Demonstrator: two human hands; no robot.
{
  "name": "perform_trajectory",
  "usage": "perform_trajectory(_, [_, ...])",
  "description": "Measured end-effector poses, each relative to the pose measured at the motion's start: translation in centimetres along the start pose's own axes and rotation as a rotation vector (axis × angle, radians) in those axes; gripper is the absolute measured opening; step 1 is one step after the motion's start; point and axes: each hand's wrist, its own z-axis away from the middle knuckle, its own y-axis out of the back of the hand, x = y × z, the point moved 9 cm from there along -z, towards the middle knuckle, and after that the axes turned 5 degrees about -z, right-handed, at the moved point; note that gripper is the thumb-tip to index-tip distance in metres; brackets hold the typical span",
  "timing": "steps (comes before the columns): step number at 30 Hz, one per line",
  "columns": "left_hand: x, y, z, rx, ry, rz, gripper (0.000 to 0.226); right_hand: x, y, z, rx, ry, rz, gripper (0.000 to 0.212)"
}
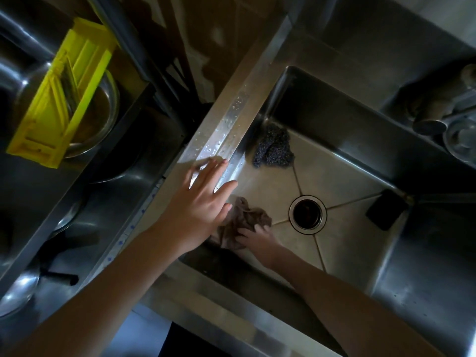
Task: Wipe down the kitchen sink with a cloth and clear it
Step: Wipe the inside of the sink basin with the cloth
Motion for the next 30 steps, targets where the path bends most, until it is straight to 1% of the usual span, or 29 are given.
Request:
perform_trajectory(3, [0.6,-0.1,0.7,0.015,-0.016,-0.009,0.034,3.5,-0.3,2.4,0.033,-0.028,0.02,0.057])
perform_trajectory(7, [1.3,-0.4,1.3,-0.021,0.001,-0.051,0.037,7.8,-0.6,5.3,0.092,-0.168,0.03,0.067])
perform_trajectory(11, [1.6,-1.1,2.3,-0.061,0.033,-0.034,0.037,9.3,-1.2,6.5,0.099,-0.255,0.002,0.063])
perform_trajectory(17, [2.5,-1.2,3.9,-0.055,0.046,-0.087,0.037,7.9,-1.1,8.1,0.101,-0.201,0.0,0.047])
perform_trajectory(19, [2.8,-0.9,4.3,-0.036,0.06,-0.098,0.038,7.5,-0.9,8.7,0.12,-0.18,0.013,0.047])
perform_trajectory(23, [3.1,-0.7,5.4,-0.035,0.12,-0.094,0.041,7.2,-0.9,10.0,0.032,-0.203,0.002,0.054])
perform_trajectory(24, [3.3,-0.5,5.7,-0.033,0.13,-0.095,0.041,6.8,-0.2,10.5,0.047,-0.193,-0.023,0.054])
perform_trajectory(26, [3.7,-0.1,6.3,-0.025,0.152,-0.094,0.042,5.4,2.7,11.6,0.25,-0.107,-0.026,0.052])
perform_trajectory(28, [4.1,0.4,6.9,-0.016,0.175,-0.103,0.042,4.4,4.3,12.7,0.329,-0.083,0.002,0.057])
perform_trajectory(30, [4.5,1.0,7.4,0.001,0.191,-0.109,0.043,3.7,5.6,13.6,0.391,-0.067,-0.042,0.06])
